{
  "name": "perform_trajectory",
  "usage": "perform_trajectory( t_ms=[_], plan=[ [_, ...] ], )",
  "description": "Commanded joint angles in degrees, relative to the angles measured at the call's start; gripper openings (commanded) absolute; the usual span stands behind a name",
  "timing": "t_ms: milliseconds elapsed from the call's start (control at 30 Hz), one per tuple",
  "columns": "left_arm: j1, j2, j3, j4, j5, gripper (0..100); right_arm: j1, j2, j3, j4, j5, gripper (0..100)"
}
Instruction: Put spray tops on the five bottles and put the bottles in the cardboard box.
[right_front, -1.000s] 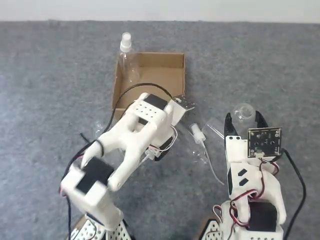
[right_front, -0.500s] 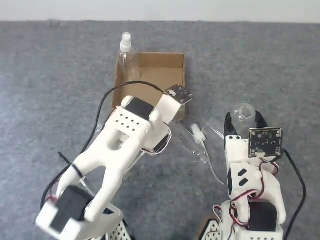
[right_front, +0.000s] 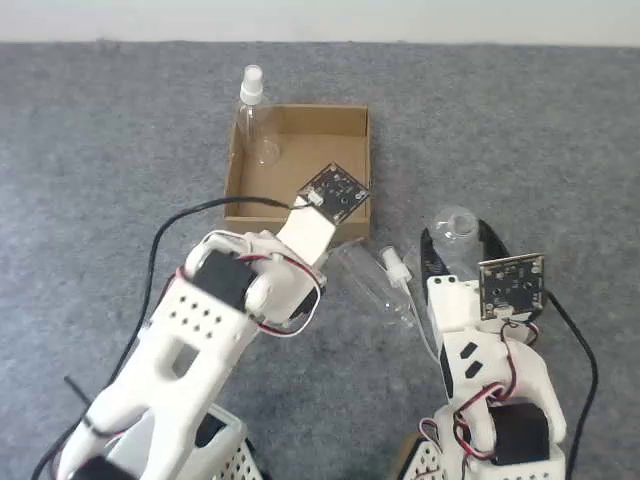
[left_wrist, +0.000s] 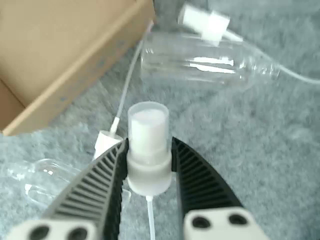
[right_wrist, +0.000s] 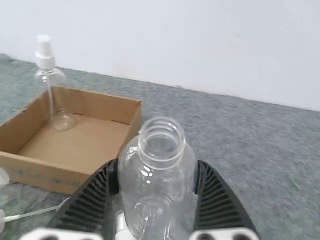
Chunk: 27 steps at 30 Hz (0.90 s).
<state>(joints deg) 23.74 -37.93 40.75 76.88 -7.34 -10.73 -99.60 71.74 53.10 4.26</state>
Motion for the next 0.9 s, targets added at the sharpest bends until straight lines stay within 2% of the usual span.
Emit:
perform_trajectory(
  t_ms=[0, 100, 333, 533, 867],
  plan=[
    [-0.35, -5.63, 0.22, -2.73, 0.7, 1, -4.62, -0.84, -2.37, -1.89, -0.7, 0.8],
    [-1.32, -8.09, 0.66, -3.52, 3.25, 1, -7.69, -0.84, -1.41, -1.89, -0.44, 0.9],
    [-10.9, -14.42, 1.71, -5.8, 3.96, 1, -15.25, -0.84, 2.37, -4.35, 0.18, 0.8],
    [-11.78, -22.24, 7.43, -9.93, 7.21, 1, -19.82, -0.22, 6.86, -7.78, 7.65, 0.7],
    [-11.87, -33.93, 9.45, -10.64, 7.21, 1, -26.42, -0.22, 6.95, -5.32, 8.44, 0.6]
  ],
)
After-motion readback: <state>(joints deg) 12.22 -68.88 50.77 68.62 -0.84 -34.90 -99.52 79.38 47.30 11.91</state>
